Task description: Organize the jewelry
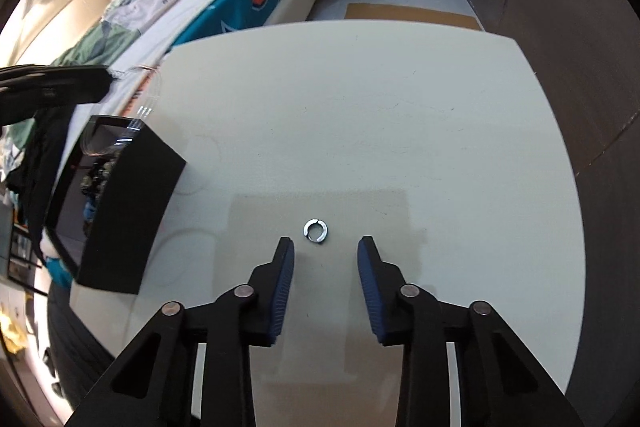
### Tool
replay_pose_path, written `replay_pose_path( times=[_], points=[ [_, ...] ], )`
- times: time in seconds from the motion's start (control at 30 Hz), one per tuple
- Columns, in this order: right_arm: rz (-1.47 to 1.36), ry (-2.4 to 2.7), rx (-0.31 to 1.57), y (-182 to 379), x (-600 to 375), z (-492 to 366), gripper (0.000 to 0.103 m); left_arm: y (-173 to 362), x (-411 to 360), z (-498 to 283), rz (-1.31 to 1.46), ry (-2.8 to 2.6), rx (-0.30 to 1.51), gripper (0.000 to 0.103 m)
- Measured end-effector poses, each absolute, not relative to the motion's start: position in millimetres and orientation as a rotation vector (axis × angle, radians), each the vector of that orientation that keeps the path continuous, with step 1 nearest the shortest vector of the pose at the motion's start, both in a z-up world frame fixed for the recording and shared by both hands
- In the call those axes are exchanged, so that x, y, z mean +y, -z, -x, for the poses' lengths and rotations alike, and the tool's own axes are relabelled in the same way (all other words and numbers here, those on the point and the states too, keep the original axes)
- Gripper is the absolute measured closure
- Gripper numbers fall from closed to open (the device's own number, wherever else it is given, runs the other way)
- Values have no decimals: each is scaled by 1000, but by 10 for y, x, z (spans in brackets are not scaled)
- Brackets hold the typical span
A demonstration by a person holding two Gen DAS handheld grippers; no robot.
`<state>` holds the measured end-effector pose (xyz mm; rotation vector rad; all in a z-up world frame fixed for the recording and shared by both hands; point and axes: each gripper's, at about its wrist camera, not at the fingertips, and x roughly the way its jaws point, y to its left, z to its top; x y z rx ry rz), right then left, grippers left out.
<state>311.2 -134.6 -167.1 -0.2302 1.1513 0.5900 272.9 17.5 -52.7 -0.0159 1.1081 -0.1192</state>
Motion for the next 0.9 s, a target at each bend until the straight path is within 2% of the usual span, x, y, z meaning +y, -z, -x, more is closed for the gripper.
replay_pose_path(
  times=[0.1,0.27,0.53,0.9],
  points=[
    [249,-579,1141,1671,-1300,-3119,74,466,286,-2644,40,101,1096,102],
    [265,-569,1144,1677,-1230,-3136,101,424,435,-2468,71,72,1083,102],
    [247,-594,1104,1482,-1163,-3037,101,401,623,-2214,132,55,1057,102],
    [219,-676,1002,891,-1006,-2756,101,510,867,-2020,308,92,1009,101]
  ],
)
